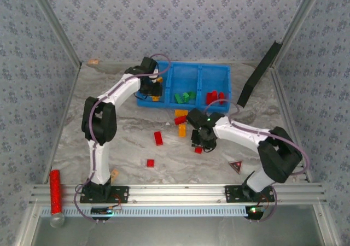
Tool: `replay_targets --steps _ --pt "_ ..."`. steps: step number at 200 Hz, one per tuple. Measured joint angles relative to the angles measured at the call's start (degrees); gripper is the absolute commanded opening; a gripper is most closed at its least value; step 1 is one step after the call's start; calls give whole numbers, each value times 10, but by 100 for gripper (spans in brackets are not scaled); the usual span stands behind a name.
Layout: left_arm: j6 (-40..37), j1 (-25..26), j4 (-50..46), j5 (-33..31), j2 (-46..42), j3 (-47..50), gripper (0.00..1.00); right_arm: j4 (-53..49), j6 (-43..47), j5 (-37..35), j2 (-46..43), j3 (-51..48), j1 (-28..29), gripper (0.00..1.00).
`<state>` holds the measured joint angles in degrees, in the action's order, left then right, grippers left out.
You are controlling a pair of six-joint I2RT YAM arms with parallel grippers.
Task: Sort the legos into containers by color
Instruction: Pick up the lego from the center of the table, then place the lego in the container.
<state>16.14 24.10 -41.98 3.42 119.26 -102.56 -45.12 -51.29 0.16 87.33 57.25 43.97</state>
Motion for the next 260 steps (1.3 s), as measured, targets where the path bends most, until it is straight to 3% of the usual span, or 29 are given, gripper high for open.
replay_targets --steps 51,120,172,213,260 --pt "0 0 -11 -18 14 -21 53 -83 132 -69 -32 127 -65 31" --pt "-2 -1 -25 -16 7 -46 58 -57 273 -125 20 247 -183 30" --pt "8 7 -32 -4 -124 35 59 5 326 -128 124 308 -228 30" --pt "43 76 -33 0 -212 134 60 38 355 -117 202 357 -248 31" --pt "116 179 -31 14 -222 226 60 61 373 -99 266 388 -264 37"
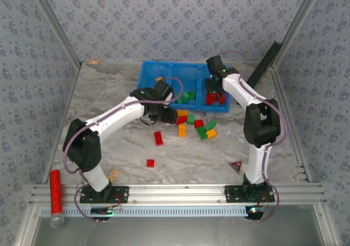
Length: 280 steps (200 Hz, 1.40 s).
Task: Sort the legos into containers by color
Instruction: Place the lego in the container, then pick up the lego from the center of the table.
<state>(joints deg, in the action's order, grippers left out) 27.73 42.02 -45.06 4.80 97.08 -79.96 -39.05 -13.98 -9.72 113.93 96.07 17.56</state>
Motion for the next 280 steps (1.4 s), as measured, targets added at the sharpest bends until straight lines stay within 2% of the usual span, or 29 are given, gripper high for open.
replay_targets --steps 57,80,120,148,202,228,280 --pt "52 61 24 6 61 3 60 14 10 24 15 1 -11 50" --pt "58 71 28 6 99 -5 61 21 14 34 15 1 -17 57" --pt "64 76 32 5 144 -26 61 34 16 47 -1 -23 -21 60" --pt "64 76 33 5 168 -55 61 37 21 61 -42 -52 -21 61" --pt "64 79 34 -3 202 -76 60 42 22 77 -176 -147 -21 62" --pt "62 79 32 -3 214 -76 54 40 15 79 -229 -198 -18 62" --pt "58 79 43 -1 210 -59 30 39 -3 87 -301 -283 3 68"
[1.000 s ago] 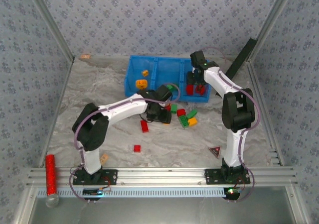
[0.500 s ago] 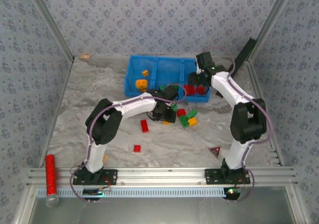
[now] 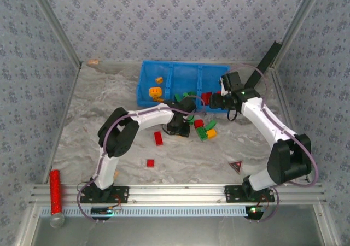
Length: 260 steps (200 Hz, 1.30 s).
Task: Sort the legos into containers by color
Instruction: Pick up the lego from the center of the table, then place the lego in the container.
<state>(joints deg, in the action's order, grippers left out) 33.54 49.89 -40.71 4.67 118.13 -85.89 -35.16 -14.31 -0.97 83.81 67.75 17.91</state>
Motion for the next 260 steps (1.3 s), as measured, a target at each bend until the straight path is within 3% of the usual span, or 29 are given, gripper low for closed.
replay_targets --steps 27,74,133,207,260 --pt "-1 0 19 1 -23 35 23 4 -10 17 -11 -38 16 68" --pt "-7 -17 -14 5 -92 83 22 18 -31 33 -11 -63 68 68" --pt "-43 -107 -38 5 -213 66 23 23 -33 32 27 -75 170 62" --pt "-100 -209 -51 -5 -218 -5 23 6 -35 -5 96 -75 183 61" --pt "-120 -236 -39 -11 -165 -102 23 9 -35 -24 136 -58 189 60"
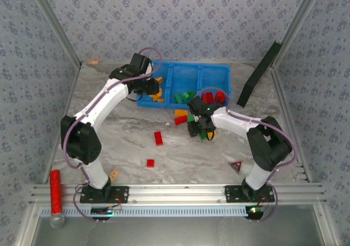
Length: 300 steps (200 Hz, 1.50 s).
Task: Sort the legos into containers by color
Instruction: Place the lego in the container, then pick up the lego from the center of the table.
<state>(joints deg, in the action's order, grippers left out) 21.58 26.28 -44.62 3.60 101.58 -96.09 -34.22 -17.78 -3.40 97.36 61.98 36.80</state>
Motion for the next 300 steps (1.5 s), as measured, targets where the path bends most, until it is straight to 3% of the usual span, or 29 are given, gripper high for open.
replay_targets --steps 74,136,183,240,300 --pt "-15 -17 0 0 112 -70 24 -20 0 -25 34 21 1 57" --pt "-24 -19 -11 0 187 -150 25 -25 -11 -33 58 19 1 39" --pt "-28 -22 -20 0 226 -168 35 -30 -14 -31 57 19 1 30" --pt "-31 -23 -24 -3 234 -168 49 -83 -17 -26 -18 23 -7 28" --pt "-34 -23 -17 -5 217 -148 54 -115 -6 -17 -58 127 -54 28"
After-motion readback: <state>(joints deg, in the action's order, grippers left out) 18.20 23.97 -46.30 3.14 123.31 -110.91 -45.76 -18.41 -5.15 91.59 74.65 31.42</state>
